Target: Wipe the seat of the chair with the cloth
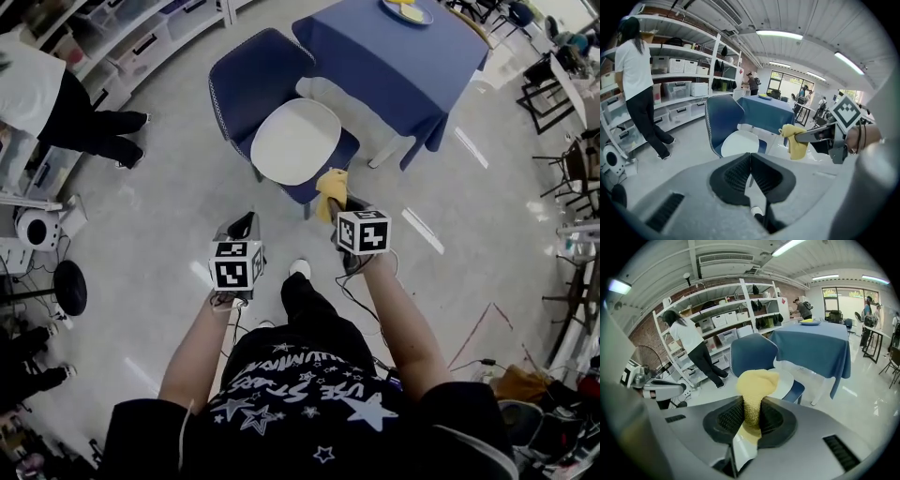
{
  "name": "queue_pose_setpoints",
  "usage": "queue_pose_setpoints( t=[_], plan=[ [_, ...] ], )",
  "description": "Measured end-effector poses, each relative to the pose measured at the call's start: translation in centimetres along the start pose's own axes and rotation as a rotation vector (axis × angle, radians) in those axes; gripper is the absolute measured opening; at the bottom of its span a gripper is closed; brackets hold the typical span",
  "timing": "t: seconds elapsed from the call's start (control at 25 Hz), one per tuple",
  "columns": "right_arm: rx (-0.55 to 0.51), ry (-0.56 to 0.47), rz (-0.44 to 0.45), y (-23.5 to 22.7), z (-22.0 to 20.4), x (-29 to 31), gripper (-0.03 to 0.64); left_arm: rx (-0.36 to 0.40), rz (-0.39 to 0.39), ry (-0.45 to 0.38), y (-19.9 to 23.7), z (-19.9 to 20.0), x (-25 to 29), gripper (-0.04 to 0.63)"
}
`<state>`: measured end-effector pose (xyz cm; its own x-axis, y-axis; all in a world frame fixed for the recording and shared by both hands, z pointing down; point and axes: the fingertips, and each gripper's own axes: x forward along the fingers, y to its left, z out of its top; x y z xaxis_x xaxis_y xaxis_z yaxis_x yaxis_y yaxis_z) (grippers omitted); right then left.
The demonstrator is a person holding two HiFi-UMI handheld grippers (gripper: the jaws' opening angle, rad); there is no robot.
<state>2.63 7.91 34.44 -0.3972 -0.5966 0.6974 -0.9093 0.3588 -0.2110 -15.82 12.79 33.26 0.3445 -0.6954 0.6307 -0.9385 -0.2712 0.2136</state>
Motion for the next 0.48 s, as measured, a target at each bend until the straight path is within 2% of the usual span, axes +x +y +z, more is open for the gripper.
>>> queue_pose_setpoints(
  t=[0.48],
  plan=[
    [0.004,-0.038,-0.046,4.7,-5.6,-6.5,0.067,0.025,-0.078,-0.052,-1.7,-4.2,-8.1,0.02]
  ],
)
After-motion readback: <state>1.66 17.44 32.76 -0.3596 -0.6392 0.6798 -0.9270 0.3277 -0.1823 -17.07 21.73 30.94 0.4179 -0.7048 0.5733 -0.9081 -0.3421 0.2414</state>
